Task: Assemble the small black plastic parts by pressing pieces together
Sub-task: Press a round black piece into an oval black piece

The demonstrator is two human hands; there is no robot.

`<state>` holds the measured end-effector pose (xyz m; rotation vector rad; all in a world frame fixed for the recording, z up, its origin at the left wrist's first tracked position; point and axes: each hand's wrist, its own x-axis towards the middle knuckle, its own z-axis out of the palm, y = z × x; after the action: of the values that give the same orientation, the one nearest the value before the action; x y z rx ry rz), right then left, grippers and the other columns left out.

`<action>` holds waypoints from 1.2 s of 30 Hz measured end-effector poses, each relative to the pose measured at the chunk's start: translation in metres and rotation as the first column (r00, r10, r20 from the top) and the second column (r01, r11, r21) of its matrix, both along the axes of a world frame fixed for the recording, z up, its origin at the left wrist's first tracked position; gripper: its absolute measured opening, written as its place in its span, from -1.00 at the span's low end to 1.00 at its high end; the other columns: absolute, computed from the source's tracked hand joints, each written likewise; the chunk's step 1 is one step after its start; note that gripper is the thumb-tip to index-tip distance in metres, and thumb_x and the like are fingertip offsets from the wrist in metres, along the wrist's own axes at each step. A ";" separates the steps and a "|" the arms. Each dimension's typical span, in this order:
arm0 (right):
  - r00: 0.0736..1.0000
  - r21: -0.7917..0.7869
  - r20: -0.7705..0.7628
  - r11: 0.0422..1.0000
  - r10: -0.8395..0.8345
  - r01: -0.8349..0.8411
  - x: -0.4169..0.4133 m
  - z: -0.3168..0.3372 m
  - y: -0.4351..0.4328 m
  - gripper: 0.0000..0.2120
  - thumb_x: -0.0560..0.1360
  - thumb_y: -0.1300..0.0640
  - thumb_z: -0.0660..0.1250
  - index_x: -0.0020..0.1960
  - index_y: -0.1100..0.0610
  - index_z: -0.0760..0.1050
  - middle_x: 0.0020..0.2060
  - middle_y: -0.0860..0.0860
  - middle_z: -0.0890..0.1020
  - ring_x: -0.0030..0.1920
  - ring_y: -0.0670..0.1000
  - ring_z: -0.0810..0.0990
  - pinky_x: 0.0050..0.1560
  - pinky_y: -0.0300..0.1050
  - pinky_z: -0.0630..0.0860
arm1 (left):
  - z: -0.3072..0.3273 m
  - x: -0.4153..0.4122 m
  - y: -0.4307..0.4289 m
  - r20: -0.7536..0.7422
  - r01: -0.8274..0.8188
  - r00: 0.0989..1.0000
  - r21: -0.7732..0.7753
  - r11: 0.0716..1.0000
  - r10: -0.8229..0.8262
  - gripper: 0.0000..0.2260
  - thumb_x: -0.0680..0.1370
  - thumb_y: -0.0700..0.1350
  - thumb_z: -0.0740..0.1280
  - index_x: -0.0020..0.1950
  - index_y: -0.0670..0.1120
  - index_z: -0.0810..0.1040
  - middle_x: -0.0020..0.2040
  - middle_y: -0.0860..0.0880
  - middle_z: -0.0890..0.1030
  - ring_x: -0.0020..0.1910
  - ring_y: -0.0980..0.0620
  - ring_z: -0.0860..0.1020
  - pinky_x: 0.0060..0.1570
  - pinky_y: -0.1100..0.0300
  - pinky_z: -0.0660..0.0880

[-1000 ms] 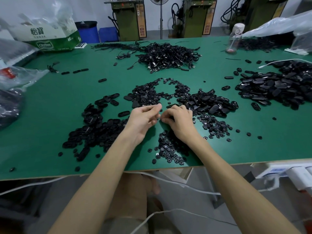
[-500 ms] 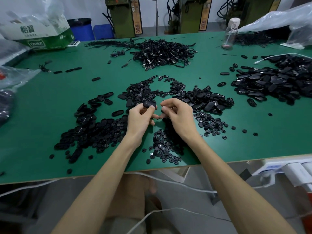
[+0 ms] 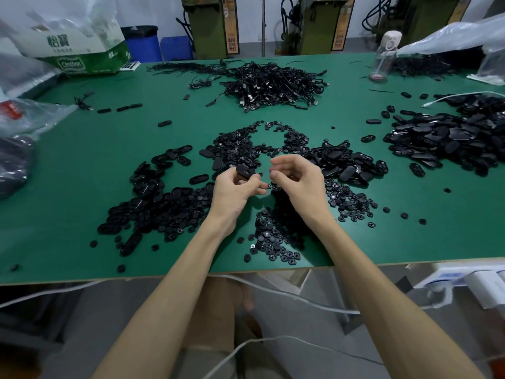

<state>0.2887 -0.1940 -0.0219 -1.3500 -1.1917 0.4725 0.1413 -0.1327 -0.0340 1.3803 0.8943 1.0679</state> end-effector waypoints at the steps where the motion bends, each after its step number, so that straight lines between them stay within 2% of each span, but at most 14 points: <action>1: 1.000 0.001 -0.025 1.000 0.013 -0.013 0.001 0.000 0.000 -0.82 0.52 0.32 0.47 0.10 0.14 0.65 -0.07 0.00 0.73 -0.02 -0.03 0.70 0.08 -0.15 0.63 | 0.000 0.000 0.000 -0.005 0.001 1.000 0.001 1.000 -0.001 -0.93 0.60 -0.24 0.41 -0.03 -0.24 0.56 -0.22 -0.08 0.73 -0.17 -0.06 0.73 -0.06 0.14 0.65; 7: 0.996 0.013 -0.063 0.998 0.064 -0.064 0.002 -0.002 0.001 -0.84 0.52 0.29 0.48 0.03 0.07 0.67 -0.11 -0.08 0.74 -0.07 -0.08 0.73 0.01 -0.23 0.62 | 0.001 0.001 -0.002 0.008 0.043 0.999 0.043 0.998 -0.043 -0.94 0.64 -0.22 0.40 -0.03 -0.18 0.63 -0.12 -0.10 0.73 -0.13 -0.04 0.72 -0.10 0.13 0.66; 10: 0.996 0.026 -0.047 0.997 0.075 -0.073 0.002 -0.003 0.002 -0.84 0.53 0.31 0.47 0.03 0.09 0.67 -0.11 -0.06 0.74 -0.07 -0.04 0.74 0.02 -0.21 0.63 | 0.002 0.003 -0.003 0.017 0.022 1.000 0.016 1.000 -0.022 -0.81 0.70 -0.11 0.32 0.02 -0.18 0.66 -0.08 -0.12 0.74 -0.17 -0.02 0.69 -0.17 0.15 0.64; 13: 0.993 0.041 -0.066 0.995 0.098 -0.095 0.002 -0.003 0.002 -0.83 0.53 0.32 0.47 0.03 0.09 0.67 -0.11 -0.06 0.75 -0.07 -0.01 0.74 0.04 -0.18 0.63 | 0.002 0.003 -0.002 0.039 -0.008 0.999 -0.009 1.000 0.009 -0.74 0.72 -0.06 0.27 -0.01 -0.16 0.67 -0.14 -0.06 0.72 -0.24 0.01 0.65 -0.23 0.18 0.62; 18: 0.991 0.048 -0.098 0.995 0.095 -0.090 0.004 -0.003 0.002 -0.85 0.51 0.30 0.50 0.02 0.09 0.69 -0.10 -0.04 0.75 -0.04 -0.02 0.72 0.06 -0.20 0.61 | 0.002 0.000 -0.003 0.058 -0.037 0.998 -0.026 0.999 0.039 -0.80 0.69 -0.11 0.32 -0.01 -0.13 0.70 -0.25 0.00 0.69 -0.28 0.01 0.66 -0.21 0.14 0.65; 22: 0.987 0.034 -0.126 0.995 0.097 -0.094 0.003 -0.003 0.002 -0.82 0.50 0.31 0.51 0.02 0.07 0.67 -0.09 -0.04 0.75 -0.04 -0.01 0.72 0.07 -0.16 0.63 | 0.003 -0.001 -0.005 0.073 -0.032 0.997 -0.008 0.999 0.033 -0.87 0.68 -0.18 0.34 0.08 -0.18 0.68 -0.12 -0.11 0.71 -0.25 -0.05 0.69 -0.21 0.14 0.64; 25: 0.988 0.023 -0.138 0.997 0.070 -0.068 0.003 -0.004 0.002 -0.82 0.50 0.30 0.51 0.06 0.11 0.66 -0.08 -0.01 0.72 -0.08 -0.05 0.70 0.03 -0.16 0.63 | 0.004 -0.002 -0.006 0.091 -0.027 0.995 0.007 1.000 0.026 -0.93 0.65 -0.24 0.38 0.10 -0.18 0.64 -0.11 -0.13 0.72 -0.22 -0.08 0.71 -0.20 0.14 0.64; 28: 0.991 0.014 -0.123 0.998 0.057 -0.056 0.003 -0.004 0.002 -0.81 0.50 0.31 0.50 0.08 0.12 0.65 -0.07 0.01 0.71 -0.09 -0.05 0.69 0.01 -0.18 0.63 | 0.004 -0.001 -0.007 0.085 -0.019 0.996 0.010 1.000 0.018 -0.92 0.63 -0.26 0.40 0.11 -0.22 0.64 -0.13 -0.12 0.73 -0.22 -0.09 0.72 -0.22 0.17 0.63; 31: 0.995 0.002 -0.092 0.999 0.040 -0.040 0.002 -0.003 0.002 -0.81 0.51 0.32 0.49 0.06 0.11 0.66 -0.08 -0.02 0.72 -0.12 -0.10 0.68 -0.01 -0.22 0.61 | 0.003 0.000 -0.006 0.031 -0.001 1.000 0.018 1.000 0.001 -0.87 0.65 -0.29 0.35 0.16 -0.28 0.64 -0.06 -0.17 0.74 -0.21 -0.10 0.73 -0.19 0.16 0.65; 36: 0.997 0.007 0.066 1.000 -0.029 0.029 -0.001 -0.002 0.001 -0.82 0.51 0.33 0.47 0.07 0.14 0.66 -0.11 -0.06 0.72 -0.11 -0.14 0.67 0.01 -0.30 0.57 | 0.001 0.003 -0.005 -0.025 0.046 0.999 0.036 0.998 -0.045 -0.82 0.68 -0.36 0.24 0.20 -0.29 0.61 -0.02 -0.19 0.73 -0.15 -0.14 0.74 -0.09 0.13 0.68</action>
<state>0.2879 -0.1929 -0.0244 -1.3857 -1.2252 0.4059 0.1441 -0.1372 -0.0329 1.4401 0.8607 1.0387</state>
